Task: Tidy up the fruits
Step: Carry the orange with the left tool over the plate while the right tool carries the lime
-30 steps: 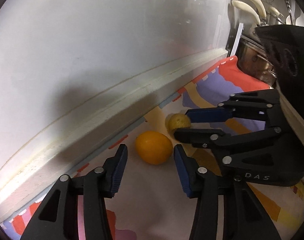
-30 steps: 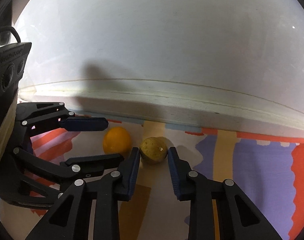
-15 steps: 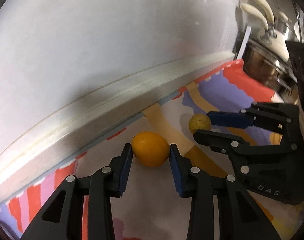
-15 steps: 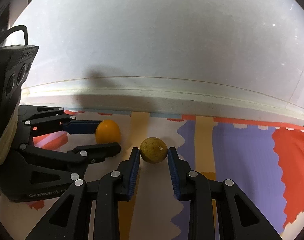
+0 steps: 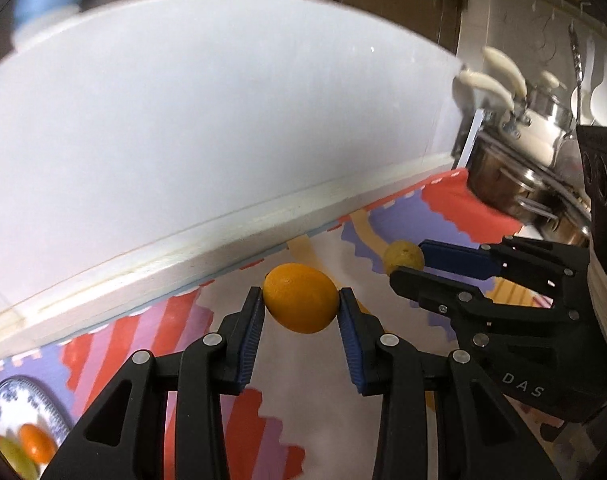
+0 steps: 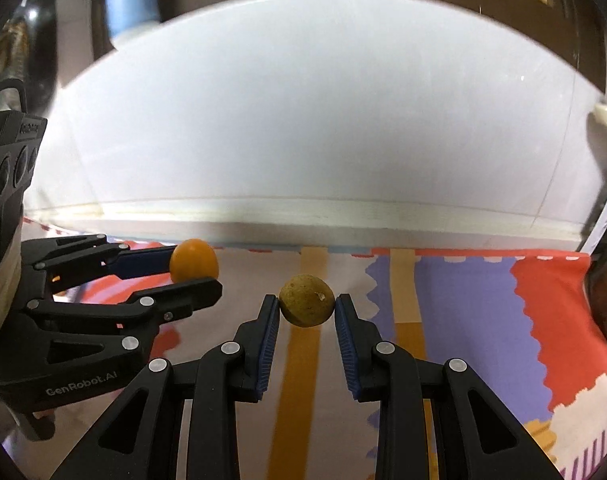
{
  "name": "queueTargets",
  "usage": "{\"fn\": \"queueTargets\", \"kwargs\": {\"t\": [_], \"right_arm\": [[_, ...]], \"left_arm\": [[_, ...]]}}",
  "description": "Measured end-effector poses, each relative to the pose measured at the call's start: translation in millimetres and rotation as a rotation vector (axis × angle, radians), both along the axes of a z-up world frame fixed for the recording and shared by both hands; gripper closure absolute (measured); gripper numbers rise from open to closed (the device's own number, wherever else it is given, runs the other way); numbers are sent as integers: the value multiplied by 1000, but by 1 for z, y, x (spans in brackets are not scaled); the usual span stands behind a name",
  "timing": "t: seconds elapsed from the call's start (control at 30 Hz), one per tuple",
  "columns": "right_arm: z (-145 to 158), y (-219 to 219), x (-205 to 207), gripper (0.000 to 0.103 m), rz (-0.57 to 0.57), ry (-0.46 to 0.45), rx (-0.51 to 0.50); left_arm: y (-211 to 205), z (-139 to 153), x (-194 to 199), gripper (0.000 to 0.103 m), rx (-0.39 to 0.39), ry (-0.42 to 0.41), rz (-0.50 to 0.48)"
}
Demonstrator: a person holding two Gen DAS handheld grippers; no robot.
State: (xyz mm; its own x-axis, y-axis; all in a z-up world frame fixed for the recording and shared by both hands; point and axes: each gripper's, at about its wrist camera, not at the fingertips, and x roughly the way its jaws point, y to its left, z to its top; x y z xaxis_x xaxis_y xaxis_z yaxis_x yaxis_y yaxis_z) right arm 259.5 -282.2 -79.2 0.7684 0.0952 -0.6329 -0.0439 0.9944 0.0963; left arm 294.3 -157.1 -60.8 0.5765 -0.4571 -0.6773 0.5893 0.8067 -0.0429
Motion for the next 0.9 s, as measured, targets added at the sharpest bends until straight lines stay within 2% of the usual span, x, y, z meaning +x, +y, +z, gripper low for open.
{"fn": "queueTargets", "kwargs": {"t": [0.17,0.4,0.9], "right_arm": [[21,9,-29,73,7,-40,-1],[38,26,-53,73,23,-79,21],[72,91,-103,73,147,-142,25]], "left_arm": [[18,24,-26,66,-25,-55,32],[46,46,-62,66,-52,-76,102],[124,80,-143,66,-83,-163,328]]}}
